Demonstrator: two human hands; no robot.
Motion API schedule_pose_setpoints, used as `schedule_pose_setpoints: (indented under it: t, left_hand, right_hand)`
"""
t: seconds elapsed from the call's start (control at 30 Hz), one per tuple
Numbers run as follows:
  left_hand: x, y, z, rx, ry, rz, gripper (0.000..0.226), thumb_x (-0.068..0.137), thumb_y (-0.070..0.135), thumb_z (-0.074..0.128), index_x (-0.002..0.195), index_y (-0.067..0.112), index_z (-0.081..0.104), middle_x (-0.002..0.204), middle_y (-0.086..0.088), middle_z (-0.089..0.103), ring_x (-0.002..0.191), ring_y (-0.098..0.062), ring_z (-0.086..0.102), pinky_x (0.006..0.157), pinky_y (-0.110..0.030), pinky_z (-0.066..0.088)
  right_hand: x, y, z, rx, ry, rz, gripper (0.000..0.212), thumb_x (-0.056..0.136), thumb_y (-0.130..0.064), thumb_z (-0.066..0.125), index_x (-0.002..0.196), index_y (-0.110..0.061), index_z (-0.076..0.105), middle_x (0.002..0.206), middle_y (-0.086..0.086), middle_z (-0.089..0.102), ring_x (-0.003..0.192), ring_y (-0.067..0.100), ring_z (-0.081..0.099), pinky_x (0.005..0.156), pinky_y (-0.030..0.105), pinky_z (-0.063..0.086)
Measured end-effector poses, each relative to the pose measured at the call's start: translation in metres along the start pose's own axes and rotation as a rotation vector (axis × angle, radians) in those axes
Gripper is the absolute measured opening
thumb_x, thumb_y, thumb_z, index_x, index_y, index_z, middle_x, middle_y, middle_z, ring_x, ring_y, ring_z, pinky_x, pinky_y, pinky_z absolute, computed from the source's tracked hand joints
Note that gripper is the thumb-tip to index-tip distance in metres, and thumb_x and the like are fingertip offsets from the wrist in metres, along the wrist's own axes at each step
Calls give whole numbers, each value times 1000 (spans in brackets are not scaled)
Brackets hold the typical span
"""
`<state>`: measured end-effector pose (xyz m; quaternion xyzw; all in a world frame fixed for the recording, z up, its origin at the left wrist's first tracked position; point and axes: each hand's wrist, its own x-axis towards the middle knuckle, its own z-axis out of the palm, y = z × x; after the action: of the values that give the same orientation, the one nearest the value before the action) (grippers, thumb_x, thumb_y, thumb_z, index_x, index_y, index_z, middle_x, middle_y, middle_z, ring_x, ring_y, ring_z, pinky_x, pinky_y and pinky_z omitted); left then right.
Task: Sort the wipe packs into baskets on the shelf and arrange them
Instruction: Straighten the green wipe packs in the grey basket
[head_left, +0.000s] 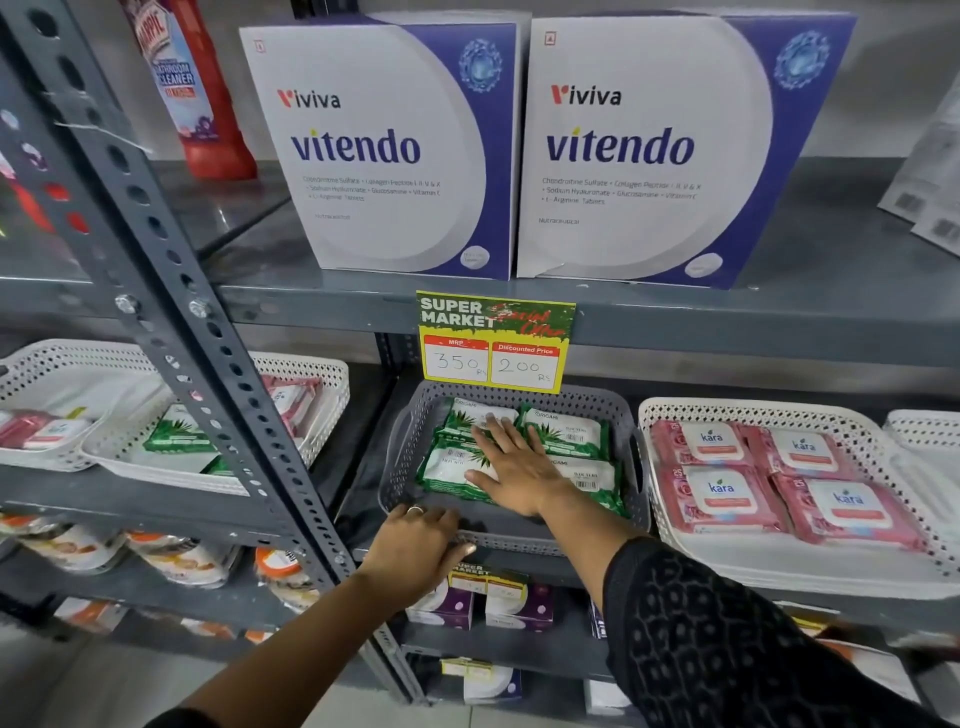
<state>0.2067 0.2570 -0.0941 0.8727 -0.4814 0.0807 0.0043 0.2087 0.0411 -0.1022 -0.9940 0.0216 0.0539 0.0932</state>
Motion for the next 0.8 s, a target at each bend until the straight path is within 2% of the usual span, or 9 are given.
schedule_pose_setpoints:
  t: [0.07,0.23,0.37,0.47,0.57,0.63,0.7,0.77,0.8]
  left_hand:
    - [0,0,-1,-12,-18,-6,36,95,48,39,108,18,54,103,-3,66,90,-22,63,88,-37,46]
    - [0,0,-3,-10,-9,-11,35,96,48,37,109,19,53,103,-3,66,91,-22,63,88,-37,46]
    - [1,-1,2,-8,49,0,50,90,56,23,98,20,57,89,0,69,77,-19,66,77,-36,52]
    - [1,-2,4,8,80,16,53,90,60,24,88,21,60,77,2,69,66,-17,66,66,-33,54]
    - [1,-1,1,-1,61,8,60,93,63,17,86,22,61,75,3,68,65,-16,66,62,-32,52]
    - [2,1,-3,-62,52,-14,63,93,63,10,87,24,59,76,3,67,66,-17,65,61,-31,50]
    - [6,1,-13,-169,13,-58,58,94,59,11,82,25,56,72,3,64,59,-15,61,53,-27,44]
    - [20,-5,-20,-270,-27,-122,40,99,48,24,80,23,49,67,3,60,54,-15,57,52,-27,41]
    - [31,-9,-21,-292,-30,-155,30,101,40,31,84,21,48,72,-1,61,58,-19,58,54,-30,43]
  right_hand:
    - [3,3,1,18,-52,10,74,96,-65,18,154,-28,-9,162,0,-16,148,19,-14,118,45,-13]
    - [-3,11,-5,37,-37,-55,71,98,-61,28,155,-28,3,164,-1,-1,150,18,-2,121,43,-6]
    - [-12,13,-6,35,-28,-66,71,97,-61,30,155,-30,4,164,-3,0,150,18,0,121,42,-4]
    - [-10,13,-4,26,-68,-56,72,96,-63,26,155,-31,-1,164,-5,-7,150,17,-6,121,43,-5]
    - [-12,14,-9,67,-102,-54,72,96,-65,25,154,-33,-2,163,-6,-11,149,15,-10,120,42,-8]
    - [-17,18,-12,151,-35,-20,70,95,-65,21,155,-32,3,163,-5,-6,149,14,-7,120,41,-8]
    - [-23,28,-12,178,84,66,70,95,-64,17,155,-29,8,164,-3,-1,149,16,-4,121,45,-6]
    - [-29,44,-11,154,120,187,69,97,-61,18,155,-25,7,164,-1,-2,150,18,-5,120,49,-6]
    - [-32,51,-9,154,109,253,68,99,-59,19,155,-24,5,164,-1,-4,149,18,-8,120,49,-8]
